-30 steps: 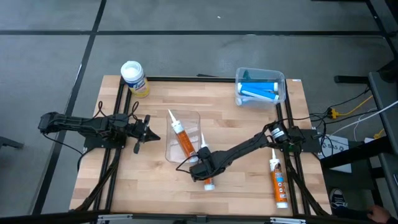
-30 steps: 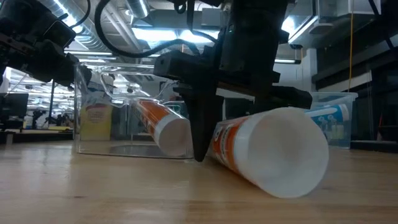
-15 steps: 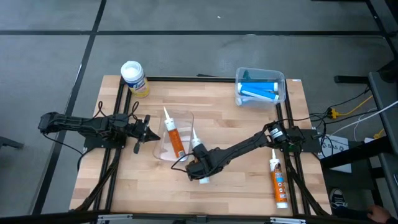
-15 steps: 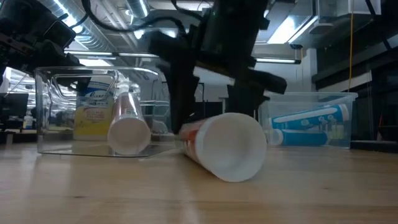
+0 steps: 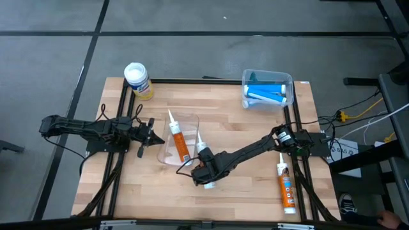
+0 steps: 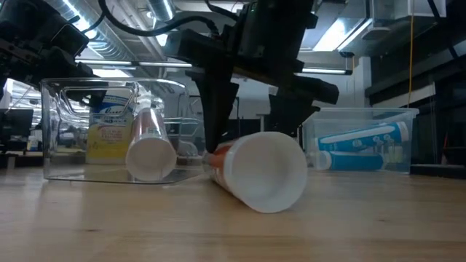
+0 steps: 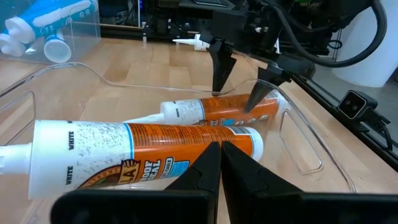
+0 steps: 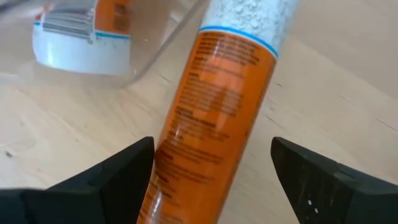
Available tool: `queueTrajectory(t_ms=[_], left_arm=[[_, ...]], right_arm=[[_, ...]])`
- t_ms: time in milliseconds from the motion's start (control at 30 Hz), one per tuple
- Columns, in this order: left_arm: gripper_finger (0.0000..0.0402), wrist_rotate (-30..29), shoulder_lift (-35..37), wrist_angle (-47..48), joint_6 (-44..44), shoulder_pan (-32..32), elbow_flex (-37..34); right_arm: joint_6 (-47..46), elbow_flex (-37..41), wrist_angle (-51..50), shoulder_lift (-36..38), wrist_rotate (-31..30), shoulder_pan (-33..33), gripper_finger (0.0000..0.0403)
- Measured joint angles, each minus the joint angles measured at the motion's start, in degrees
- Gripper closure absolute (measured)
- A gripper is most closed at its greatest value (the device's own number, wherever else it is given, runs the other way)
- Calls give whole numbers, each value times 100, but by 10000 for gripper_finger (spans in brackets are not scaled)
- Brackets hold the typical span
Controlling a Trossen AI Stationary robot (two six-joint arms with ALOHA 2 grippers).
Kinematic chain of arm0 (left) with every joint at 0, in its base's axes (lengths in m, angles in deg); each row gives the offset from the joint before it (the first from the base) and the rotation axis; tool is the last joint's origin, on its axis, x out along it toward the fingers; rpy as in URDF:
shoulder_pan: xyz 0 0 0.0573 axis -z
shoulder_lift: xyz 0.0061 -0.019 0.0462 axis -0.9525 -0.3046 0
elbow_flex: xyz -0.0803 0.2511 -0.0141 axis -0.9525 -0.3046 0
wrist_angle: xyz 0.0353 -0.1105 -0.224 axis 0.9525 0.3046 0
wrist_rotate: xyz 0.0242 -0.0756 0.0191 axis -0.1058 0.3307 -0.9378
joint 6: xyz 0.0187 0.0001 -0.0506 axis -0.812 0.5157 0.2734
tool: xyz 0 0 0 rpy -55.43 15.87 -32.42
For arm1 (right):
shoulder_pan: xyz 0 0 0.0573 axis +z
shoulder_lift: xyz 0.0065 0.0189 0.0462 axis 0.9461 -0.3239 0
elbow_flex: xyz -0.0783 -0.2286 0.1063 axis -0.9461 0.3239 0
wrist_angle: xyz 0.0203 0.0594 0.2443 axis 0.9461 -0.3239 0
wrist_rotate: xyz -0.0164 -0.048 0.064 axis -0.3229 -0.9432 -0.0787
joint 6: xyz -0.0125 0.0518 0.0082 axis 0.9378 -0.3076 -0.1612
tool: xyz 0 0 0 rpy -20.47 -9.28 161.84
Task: Pick & place silicon tubes, Sealant and Lysol wipes
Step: Put the top orange sealant into the transparent bin
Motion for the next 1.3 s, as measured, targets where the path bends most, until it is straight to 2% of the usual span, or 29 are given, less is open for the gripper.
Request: queueTrajectory(t_ms=[300, 1000, 1300], left_arm=[[393, 0, 2, 0, 1, 1, 0], [394, 0, 0, 0, 1, 1, 0], [389, -2, 0, 0, -1, 0, 0]], right_arm=[[-15, 362, 426, 15, 146, 9, 79], [33, 376, -1096, 15, 104, 83, 79], [511, 376, -1523, 15, 405, 85, 79]])
